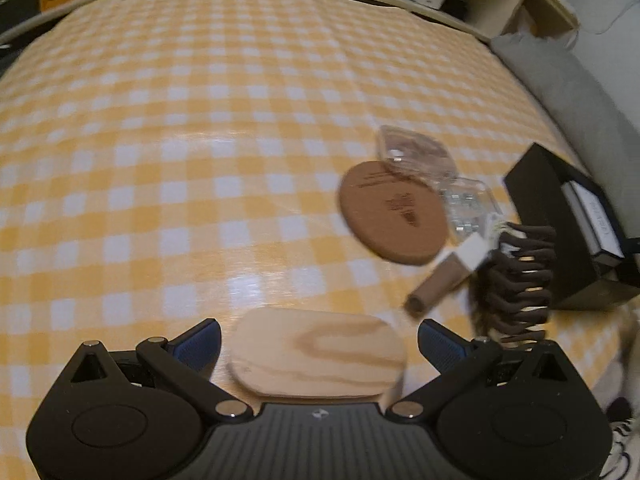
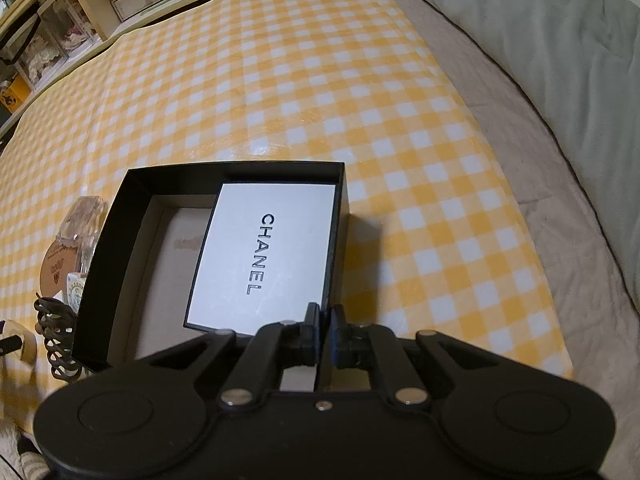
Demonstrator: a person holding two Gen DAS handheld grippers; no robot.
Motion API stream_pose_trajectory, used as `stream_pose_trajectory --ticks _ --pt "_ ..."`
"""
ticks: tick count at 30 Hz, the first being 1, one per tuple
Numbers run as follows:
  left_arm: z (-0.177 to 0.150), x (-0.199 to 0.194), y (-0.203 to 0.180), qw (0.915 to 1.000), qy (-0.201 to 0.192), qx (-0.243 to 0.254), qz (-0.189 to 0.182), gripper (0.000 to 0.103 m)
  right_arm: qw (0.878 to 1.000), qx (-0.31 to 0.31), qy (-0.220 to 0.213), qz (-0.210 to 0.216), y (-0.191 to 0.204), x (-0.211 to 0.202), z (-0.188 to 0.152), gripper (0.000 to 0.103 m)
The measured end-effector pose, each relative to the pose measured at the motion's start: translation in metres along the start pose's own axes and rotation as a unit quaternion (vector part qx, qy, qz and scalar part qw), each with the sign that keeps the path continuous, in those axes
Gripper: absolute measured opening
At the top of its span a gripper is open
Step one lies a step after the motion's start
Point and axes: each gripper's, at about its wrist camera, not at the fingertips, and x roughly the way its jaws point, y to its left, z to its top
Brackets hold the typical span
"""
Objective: Organize rigid objects
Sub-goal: 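Move the left tool to the wooden oval block and grasp it, then place the wooden block into the black box beside the CHANEL box with the left tool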
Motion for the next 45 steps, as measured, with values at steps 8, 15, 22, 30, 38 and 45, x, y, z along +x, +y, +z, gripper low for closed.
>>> stream_pose_trajectory --ticks 8,15,22,30,38,45 --pt "-0.004 0.010 -0.020 0.9981 0.012 0.058 0.015 0.103 1.000 -0.002 0.000 -0.001 0.001 0.000 0.000 0.008" --pt "-0.002 0.015 -0.024 0.9969 0.017 0.068 0.035 0.103 1.000 0.000 -0.001 -0.001 0.001 -0.001 0.000 0.008" --pt "0.001 0.021 -0.024 0.9950 0.023 0.078 0.059 0.103 1.000 0.009 -0.005 -0.005 0.002 0.000 0.004 0.008" --pt "0.005 0.021 -0.026 0.9920 0.029 0.100 0.071 0.093 1.000 0.014 -0.009 -0.009 0.000 0.001 0.008 0.008" --pt "0.020 -0.002 -0.042 0.9987 0.004 0.047 0.020 0.093 1.000 0.017 -0.011 -0.007 -0.001 0.002 0.009 0.008" --pt "0.036 -0.033 -0.098 0.9972 -0.040 0.033 -0.053 0.093 1.000 0.015 -0.009 -0.008 0.001 0.000 0.009 0.008"
